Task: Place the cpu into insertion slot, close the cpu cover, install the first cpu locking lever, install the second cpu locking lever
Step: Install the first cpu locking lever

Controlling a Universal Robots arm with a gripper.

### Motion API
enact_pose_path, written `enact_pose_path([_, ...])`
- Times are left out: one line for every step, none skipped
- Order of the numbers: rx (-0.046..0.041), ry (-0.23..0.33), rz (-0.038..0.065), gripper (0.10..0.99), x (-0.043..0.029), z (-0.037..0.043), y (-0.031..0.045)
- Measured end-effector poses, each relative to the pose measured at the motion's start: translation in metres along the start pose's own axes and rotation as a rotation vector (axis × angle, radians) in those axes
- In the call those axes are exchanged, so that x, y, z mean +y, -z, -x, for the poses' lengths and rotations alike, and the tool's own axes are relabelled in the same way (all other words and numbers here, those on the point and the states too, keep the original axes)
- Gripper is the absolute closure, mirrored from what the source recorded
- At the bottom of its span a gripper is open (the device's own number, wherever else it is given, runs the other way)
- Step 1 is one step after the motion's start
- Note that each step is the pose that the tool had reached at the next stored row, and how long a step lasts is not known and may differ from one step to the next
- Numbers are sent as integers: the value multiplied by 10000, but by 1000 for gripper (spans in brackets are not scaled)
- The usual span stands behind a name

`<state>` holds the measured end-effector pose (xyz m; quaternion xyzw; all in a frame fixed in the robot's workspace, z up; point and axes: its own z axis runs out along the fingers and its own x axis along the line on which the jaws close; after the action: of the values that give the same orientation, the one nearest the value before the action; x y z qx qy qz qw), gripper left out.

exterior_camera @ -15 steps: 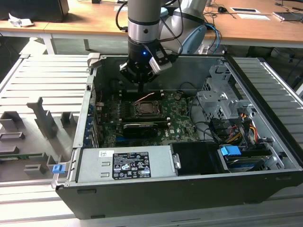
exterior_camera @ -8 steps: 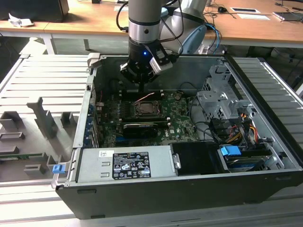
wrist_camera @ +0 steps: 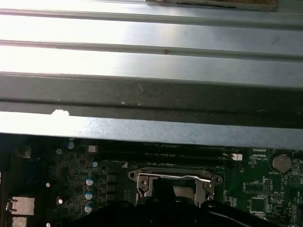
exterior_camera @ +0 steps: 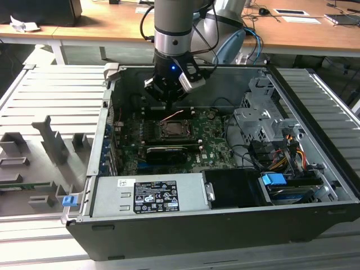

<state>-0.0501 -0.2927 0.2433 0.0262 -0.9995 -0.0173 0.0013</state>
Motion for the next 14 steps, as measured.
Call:
enact_pose_path([-17, -4, 257, 980, 0, 1, -9])
enact_pose_path([-19, -6, 291, 980, 0, 3, -15])
enact_pose_path([-20, -6, 323, 980, -1, 3, -22])
enact_pose_path([-22, -6, 337, 980, -1, 5, -33])
enact_pose_path([-21, -7, 338, 980, -2, 6, -45])
enact_pose_path([-60, -4, 338, 980, -3, 12, -70])
enact_pose_path([-127, 0, 330, 980, -4, 22, -73])
enact_pose_path([-170, 0, 332, 980, -3, 26, -77])
enact_pose_path([-183, 0, 333, 980, 0, 28, -82])
enact_pose_path([-184, 4, 332, 980, 0, 31, -88])
enact_pose_path([-183, 3, 330, 980, -1, 33, -91])
enact_pose_path([-182, 2, 329, 980, -1, 35, -94])
enact_pose_path([-182, 2, 328, 980, -1, 37, -96])
enact_pose_path([-182, 2, 329, 980, -1, 39, -97])
